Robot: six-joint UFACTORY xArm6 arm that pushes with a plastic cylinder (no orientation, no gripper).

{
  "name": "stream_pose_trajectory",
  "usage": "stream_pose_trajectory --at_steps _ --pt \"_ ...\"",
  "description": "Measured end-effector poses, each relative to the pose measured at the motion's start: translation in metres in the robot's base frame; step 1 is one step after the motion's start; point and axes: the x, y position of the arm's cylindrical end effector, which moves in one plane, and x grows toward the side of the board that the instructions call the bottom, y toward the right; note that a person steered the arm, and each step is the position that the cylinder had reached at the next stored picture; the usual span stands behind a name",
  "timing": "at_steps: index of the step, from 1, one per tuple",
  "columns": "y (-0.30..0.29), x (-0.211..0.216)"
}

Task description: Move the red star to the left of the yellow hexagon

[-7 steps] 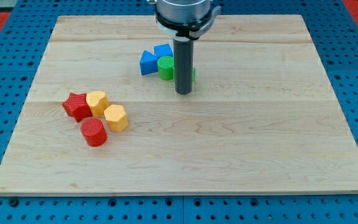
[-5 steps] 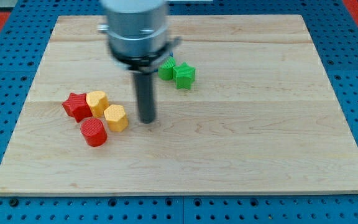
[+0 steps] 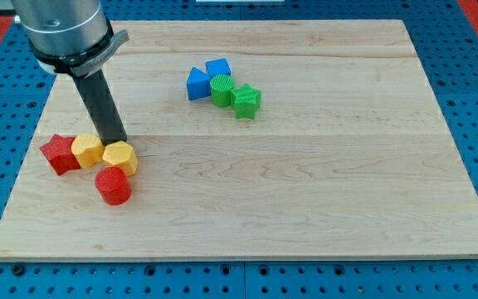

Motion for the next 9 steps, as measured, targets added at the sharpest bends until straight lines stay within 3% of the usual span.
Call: stream_pose_trajectory --at_steps 1,2,3,4,5,7,9 --pt "0.009 -0.049" --pt "-0.090 -0.056" --pt "-0.133 -0.040" --pt "-0.090 -0.009" --pt "-0.086 0.030" --pt "-0.042 0.032" --pt "-0.086 0.033"
